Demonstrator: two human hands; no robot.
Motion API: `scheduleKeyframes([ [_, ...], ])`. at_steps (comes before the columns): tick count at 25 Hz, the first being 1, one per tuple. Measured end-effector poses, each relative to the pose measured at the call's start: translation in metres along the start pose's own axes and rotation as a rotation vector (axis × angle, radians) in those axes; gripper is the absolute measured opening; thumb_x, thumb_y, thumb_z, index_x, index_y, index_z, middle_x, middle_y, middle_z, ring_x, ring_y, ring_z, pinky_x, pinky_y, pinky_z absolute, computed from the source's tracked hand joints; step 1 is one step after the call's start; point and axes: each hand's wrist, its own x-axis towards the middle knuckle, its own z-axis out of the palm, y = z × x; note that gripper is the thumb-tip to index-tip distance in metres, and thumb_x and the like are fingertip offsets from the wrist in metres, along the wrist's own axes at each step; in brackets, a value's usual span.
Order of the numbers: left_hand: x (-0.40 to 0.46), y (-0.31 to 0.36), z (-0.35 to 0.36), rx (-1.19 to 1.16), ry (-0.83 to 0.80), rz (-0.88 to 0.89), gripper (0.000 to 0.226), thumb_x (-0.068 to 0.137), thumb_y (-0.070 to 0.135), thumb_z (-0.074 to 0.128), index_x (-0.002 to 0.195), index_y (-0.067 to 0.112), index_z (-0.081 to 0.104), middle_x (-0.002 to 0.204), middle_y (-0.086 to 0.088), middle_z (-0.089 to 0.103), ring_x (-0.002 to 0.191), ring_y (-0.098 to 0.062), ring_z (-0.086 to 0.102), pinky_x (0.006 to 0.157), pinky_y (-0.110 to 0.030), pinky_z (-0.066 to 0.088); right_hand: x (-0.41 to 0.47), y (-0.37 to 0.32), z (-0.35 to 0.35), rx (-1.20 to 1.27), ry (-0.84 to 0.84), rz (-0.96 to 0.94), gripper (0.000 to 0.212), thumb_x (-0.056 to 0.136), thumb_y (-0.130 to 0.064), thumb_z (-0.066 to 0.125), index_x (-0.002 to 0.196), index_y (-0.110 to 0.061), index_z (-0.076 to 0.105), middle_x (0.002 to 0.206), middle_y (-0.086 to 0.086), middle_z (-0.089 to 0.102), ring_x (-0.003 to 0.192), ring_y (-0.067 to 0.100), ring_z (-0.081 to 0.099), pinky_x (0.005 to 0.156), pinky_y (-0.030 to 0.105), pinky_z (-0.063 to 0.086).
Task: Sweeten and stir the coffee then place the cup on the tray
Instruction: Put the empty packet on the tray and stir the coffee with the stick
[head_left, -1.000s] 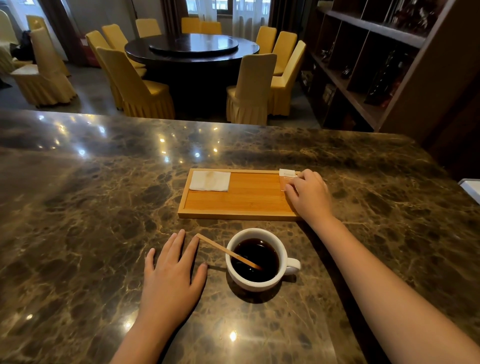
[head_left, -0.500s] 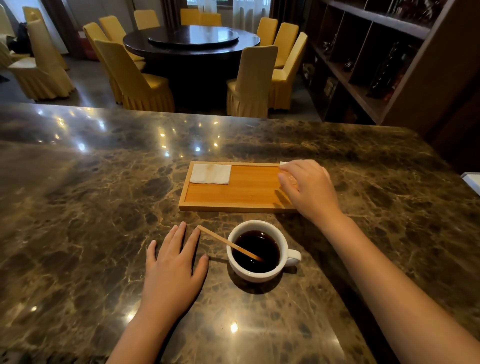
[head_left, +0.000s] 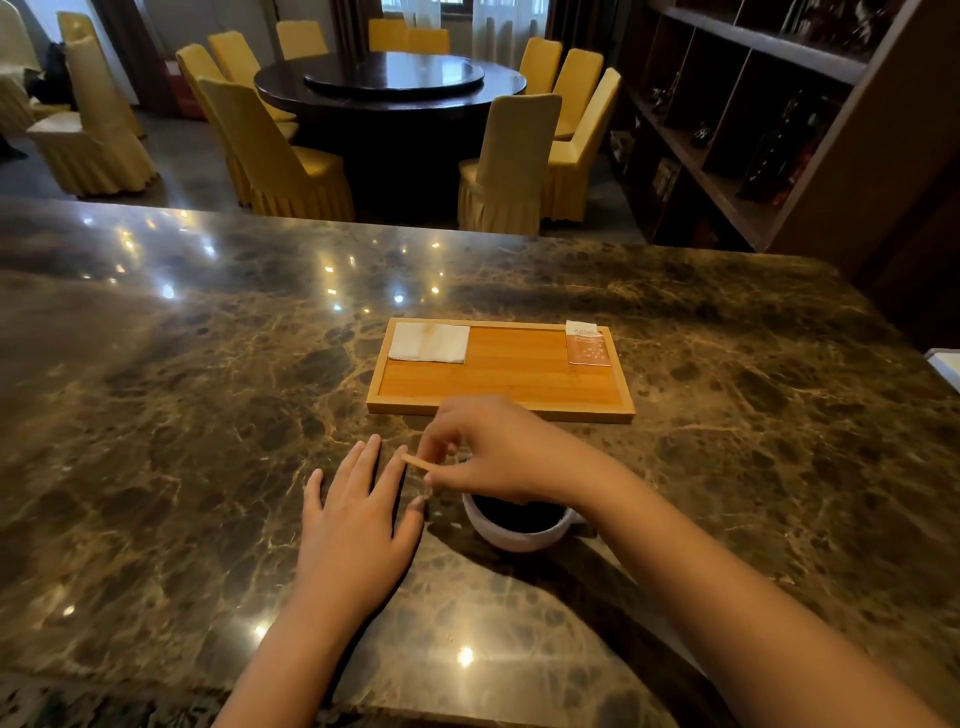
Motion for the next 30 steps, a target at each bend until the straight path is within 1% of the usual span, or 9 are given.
scheduleKeyframes([
  [2,0.0,0.0,0.001,-0.002,0.006,-0.007,0.06,0.083,0.051,0.024,0.133,0.021,0.04,0.144,-0.011,0.032,0.133,-0.02,0.02,0.104,-0.053,0.011,-0.001,0.004,-0.001,0.056,0.032,0.028,0.009,0.082,-0.022,0.067,0.089,-0.017,0.068,0.08,-0.011,0.058,0.073,0.0,0.051,0.064,0.016,0.041],
  [5,0.0,0.001,0.0,-0.008,0.007,-0.019,0.061,0.083,0.052,0.023,0.135,0.022,0.036,0.145,-0.01,0.03,0.133,-0.019,0.018,0.105,-0.052,0.01,-0.011,0.016,-0.013,0.15,0.161,0.079,0.002,0.081,-0.021,0.068,0.081,-0.022,0.067,0.075,-0.015,0.057,0.074,-0.001,0.053,0.065,0.015,0.041],
  [8,0.0,0.001,0.0,-0.018,0.005,-0.018,0.061,0.083,0.052,0.023,0.135,0.023,0.035,0.145,-0.009,0.03,0.133,-0.018,0.018,0.105,-0.051,0.009,-0.03,0.032,-0.026,0.265,0.358,0.128,0.007,0.081,-0.017,0.067,0.083,-0.023,0.069,0.081,-0.011,0.065,0.078,0.004,0.06,0.071,0.022,0.049],
  [11,0.0,0.0,0.001,-0.024,0.001,-0.016,0.062,0.083,0.053,0.022,0.136,0.023,0.034,0.145,-0.009,0.03,0.133,-0.017,0.017,0.105,-0.051,0.009,-0.056,0.047,-0.033,0.344,0.48,0.174,0.009,0.082,-0.014,0.066,0.082,-0.022,0.071,0.087,0.0,0.071,0.074,0.006,0.063,0.069,0.023,0.053],
  [18,0.0,0.001,-0.001,-0.024,-0.006,-0.013,0.064,0.082,0.053,0.021,0.136,0.022,0.034,0.145,-0.009,0.029,0.133,-0.018,0.017,0.106,-0.052,0.01,-0.101,0.052,-0.023,0.502,0.512,0.229,0.011,0.08,-0.005,0.066,0.082,-0.014,0.073,0.075,0.002,0.074,0.07,0.01,0.07,0.062,0.02,0.056],
  [21,0.0,0.0,-0.001,-0.026,-0.008,-0.02,0.064,0.082,0.054,0.021,0.136,0.023,0.034,0.145,-0.009,0.029,0.133,-0.018,0.017,0.106,-0.052,0.009,-0.103,0.05,-0.006,0.623,0.515,0.204,0.015,0.078,-0.007,0.066,0.08,-0.02,0.074,0.082,0.003,0.075,0.071,0.018,0.071,0.064,0.028,0.058],
  [23,0.0,0.001,-0.001,-0.023,-0.011,-0.02,0.064,0.082,0.054,0.021,0.137,0.024,0.033,0.146,-0.009,0.028,0.133,-0.017,0.016,0.106,-0.051,0.009,-0.098,0.049,0.004,0.682,0.564,0.188,0.015,0.078,-0.009,0.066,0.08,-0.022,0.074,0.082,0.006,0.074,0.071,0.022,0.071,0.066,0.035,0.059],
  [27,0.0,0.001,-0.001,-0.028,-0.005,-0.021,0.064,0.082,0.054,0.021,0.136,0.023,0.034,0.145,-0.009,0.029,0.133,-0.017,0.017,0.106,-0.051,0.009,-0.085,0.049,0.014,0.665,0.704,0.153,0.016,0.081,-0.005,0.065,0.082,-0.019,0.073,0.082,0.007,0.073,0.069,0.02,0.07,0.063,0.03,0.058],
  [30,0.0,0.0,0.0,-0.016,-0.011,-0.019,0.063,0.082,0.054,0.02,0.136,0.024,0.033,0.145,-0.008,0.028,0.133,-0.017,0.016,0.106,-0.051,0.009,-0.086,0.051,0.016,0.594,0.791,0.173,0.017,0.083,-0.004,0.063,0.082,-0.019,0.071,0.076,0.007,0.071,0.069,0.023,0.069,0.064,0.035,0.058],
])
